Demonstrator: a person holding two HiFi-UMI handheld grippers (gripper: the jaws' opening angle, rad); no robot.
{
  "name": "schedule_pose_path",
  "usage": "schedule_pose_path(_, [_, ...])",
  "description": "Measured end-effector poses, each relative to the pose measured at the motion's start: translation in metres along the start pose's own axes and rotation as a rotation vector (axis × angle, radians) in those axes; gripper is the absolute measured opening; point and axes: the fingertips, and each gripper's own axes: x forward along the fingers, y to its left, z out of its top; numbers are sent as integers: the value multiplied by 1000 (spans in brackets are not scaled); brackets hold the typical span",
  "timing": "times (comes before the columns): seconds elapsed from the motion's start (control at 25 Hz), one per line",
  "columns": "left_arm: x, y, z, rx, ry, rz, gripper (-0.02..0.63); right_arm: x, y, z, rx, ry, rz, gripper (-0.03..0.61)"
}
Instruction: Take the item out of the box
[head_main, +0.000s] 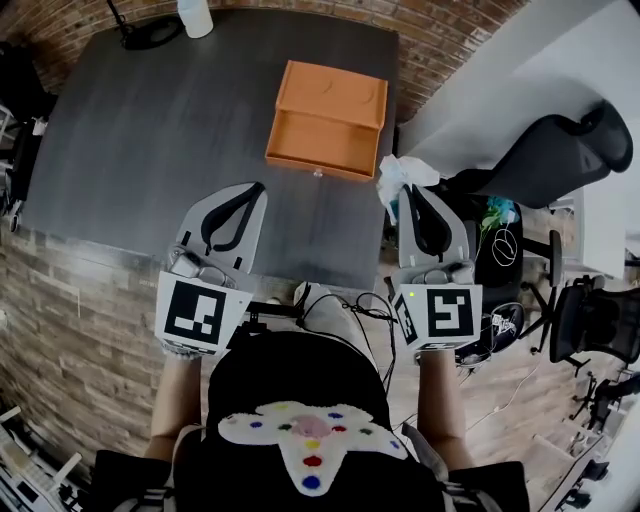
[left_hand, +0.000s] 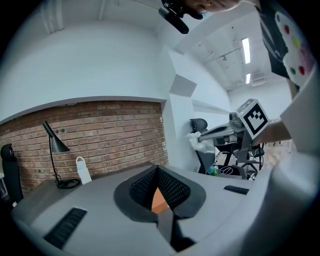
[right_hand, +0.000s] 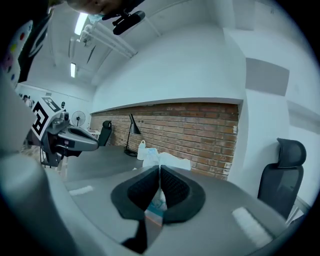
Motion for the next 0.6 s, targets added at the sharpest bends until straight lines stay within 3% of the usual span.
schedule_pose_path(0.6, [0,-8,3,48,-17,-55,6,-13,16,5,-10,-2,-38,18])
